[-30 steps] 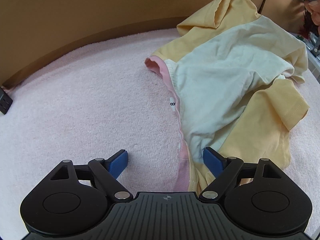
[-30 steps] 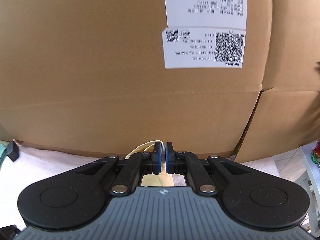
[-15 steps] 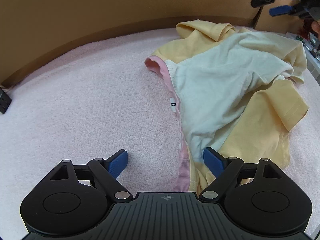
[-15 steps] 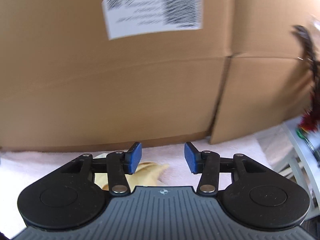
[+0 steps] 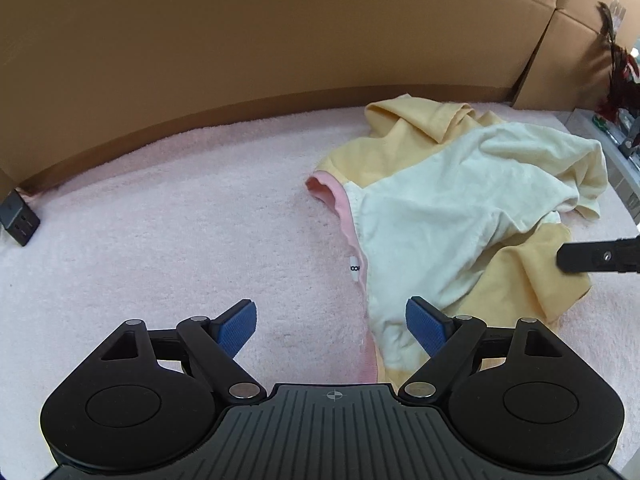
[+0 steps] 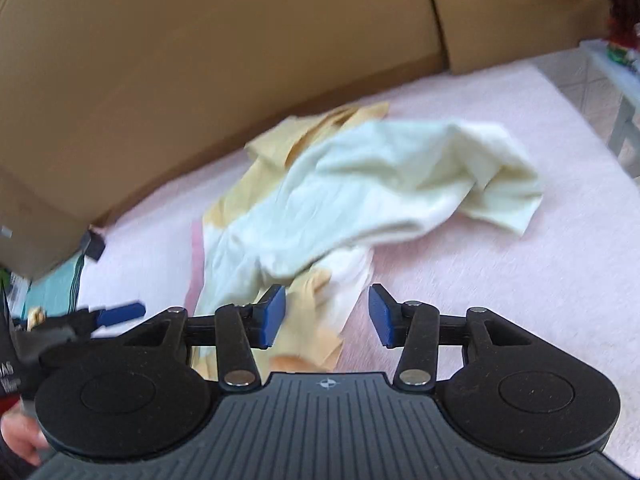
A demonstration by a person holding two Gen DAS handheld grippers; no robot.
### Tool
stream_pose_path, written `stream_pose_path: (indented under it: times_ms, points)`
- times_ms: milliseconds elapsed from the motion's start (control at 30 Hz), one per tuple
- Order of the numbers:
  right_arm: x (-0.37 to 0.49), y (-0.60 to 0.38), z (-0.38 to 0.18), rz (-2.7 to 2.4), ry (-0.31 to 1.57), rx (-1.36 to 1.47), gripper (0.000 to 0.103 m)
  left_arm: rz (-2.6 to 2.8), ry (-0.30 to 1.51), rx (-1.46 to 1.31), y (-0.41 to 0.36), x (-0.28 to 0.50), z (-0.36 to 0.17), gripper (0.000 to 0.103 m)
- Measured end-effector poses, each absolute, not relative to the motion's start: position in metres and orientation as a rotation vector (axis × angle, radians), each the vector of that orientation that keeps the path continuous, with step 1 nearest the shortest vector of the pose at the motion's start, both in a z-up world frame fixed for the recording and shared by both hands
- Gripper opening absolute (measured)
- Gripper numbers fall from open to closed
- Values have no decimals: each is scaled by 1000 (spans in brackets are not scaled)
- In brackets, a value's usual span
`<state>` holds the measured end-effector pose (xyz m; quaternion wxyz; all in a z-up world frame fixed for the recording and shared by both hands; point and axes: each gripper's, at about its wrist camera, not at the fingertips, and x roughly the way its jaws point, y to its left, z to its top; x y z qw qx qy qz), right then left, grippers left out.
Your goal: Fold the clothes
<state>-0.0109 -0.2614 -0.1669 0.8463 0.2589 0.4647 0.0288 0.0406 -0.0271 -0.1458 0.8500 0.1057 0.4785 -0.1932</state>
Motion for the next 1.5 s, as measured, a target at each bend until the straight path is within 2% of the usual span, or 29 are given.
stream_pose_path:
  times_ms: [33, 67, 200, 767, 833, 900, 933, 967, 1000, 1267, 1333, 1400, 1433, 1500]
  points:
    - [-11, -261, -169, 92, 994, 558, 12, -408, 1007, 226, -26, 39, -145, 90]
    - [-12, -258, -170, 120, 1013, 563, 5, -405, 1006, 228, -25, 37, -145, 90]
    - [-19, -237, -168, 238, 1064, 541, 5, -378, 1002, 222, -14, 32, -142, 90]
    - [19, -165, -150, 775, 1088, 890, 5, -158, 1014, 94, 69, 23, -134, 90]
    - [22, -160, -154, 765, 1128, 845, 6, -147, 1012, 81, 72, 23, -134, 90]
    - [22, -152, -155, 718, 1212, 687, 12, -153, 1012, 68, 75, 24, -133, 90]
    - [21, -149, -155, 694, 1242, 602, 16, -168, 1010, 65, 73, 23, -131, 90]
    - [21, -148, -153, 674, 1255, 521, 27, -183, 1008, 63, 70, 22, -130, 90]
    - [20, -147, -151, 654, 1267, 440, 29, -202, 1002, 68, 66, 21, -128, 90]
    - [38, -213, -103, 521, 1175, 353, 29, -385, 960, 215, 11, 3, -130, 90]
    - [49, -222, -91, 488, 1130, 323, 29, -422, 950, 297, -3, -4, -136, 80]
    - [64, -224, -82, 470, 1081, 280, 30, -467, 961, 352, -16, -11, -140, 50]
    - [70, -221, -80, 465, 1057, 238, 30, -488, 972, 370, -21, -13, -143, 39]
    - [82, -203, -80, 486, 1029, 113, 31, -513, 965, 411, -29, -20, -146, 36]
